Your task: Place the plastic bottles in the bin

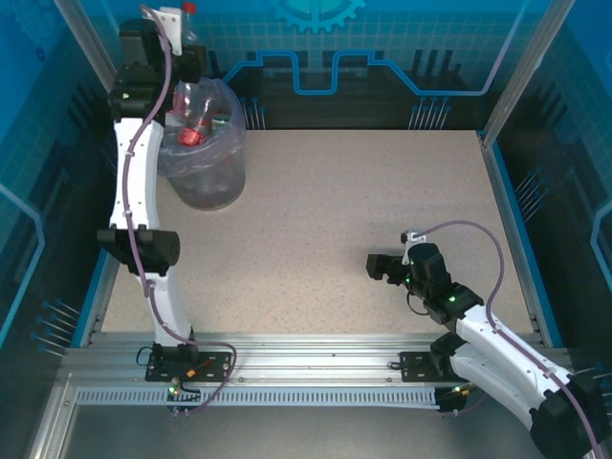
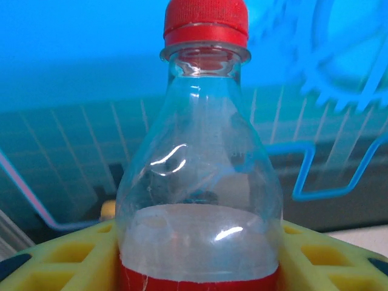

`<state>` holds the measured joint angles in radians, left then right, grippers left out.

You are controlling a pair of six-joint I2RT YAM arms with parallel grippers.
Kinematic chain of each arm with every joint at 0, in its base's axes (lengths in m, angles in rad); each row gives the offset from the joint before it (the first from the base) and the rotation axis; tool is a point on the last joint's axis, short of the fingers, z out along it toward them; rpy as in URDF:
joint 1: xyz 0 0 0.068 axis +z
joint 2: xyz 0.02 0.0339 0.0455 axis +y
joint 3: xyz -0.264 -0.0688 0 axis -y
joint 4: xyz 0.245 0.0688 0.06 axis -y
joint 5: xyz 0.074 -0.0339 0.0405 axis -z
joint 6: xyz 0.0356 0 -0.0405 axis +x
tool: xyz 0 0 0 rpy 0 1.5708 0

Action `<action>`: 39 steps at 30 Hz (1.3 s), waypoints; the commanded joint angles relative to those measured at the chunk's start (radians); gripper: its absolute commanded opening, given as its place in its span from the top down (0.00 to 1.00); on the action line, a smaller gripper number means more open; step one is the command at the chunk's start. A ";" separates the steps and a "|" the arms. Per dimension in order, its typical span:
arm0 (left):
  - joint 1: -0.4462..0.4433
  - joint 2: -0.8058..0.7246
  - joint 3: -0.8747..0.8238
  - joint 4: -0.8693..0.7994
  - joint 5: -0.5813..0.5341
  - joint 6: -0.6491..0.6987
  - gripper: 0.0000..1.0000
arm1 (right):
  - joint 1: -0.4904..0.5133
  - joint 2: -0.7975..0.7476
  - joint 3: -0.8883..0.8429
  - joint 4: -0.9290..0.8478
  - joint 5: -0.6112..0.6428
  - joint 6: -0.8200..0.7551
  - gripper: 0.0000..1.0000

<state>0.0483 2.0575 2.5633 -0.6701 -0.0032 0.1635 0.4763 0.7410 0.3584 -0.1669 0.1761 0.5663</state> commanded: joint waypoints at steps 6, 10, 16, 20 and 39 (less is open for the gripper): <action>0.010 0.028 -0.070 -0.100 0.021 0.222 0.49 | -0.019 -0.033 -0.022 -0.052 0.023 0.012 0.03; 0.011 0.033 -0.113 -0.154 0.064 0.289 0.48 | -0.021 -0.019 -0.019 -0.042 0.017 0.010 0.03; 0.012 0.034 -0.147 -0.240 0.098 0.328 0.48 | -0.021 -0.011 -0.015 -0.036 0.016 0.007 0.03; 0.012 0.023 -0.168 -0.267 0.133 0.346 0.40 | -0.021 -0.008 -0.013 -0.036 0.016 0.006 0.03; 0.010 -0.076 -0.147 -0.230 0.163 0.288 0.01 | -0.021 0.063 0.032 0.007 -0.001 -0.012 0.03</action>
<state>0.0505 2.0651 2.4054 -0.9184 0.1299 0.4702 0.4698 0.7979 0.3542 -0.1879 0.1757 0.5674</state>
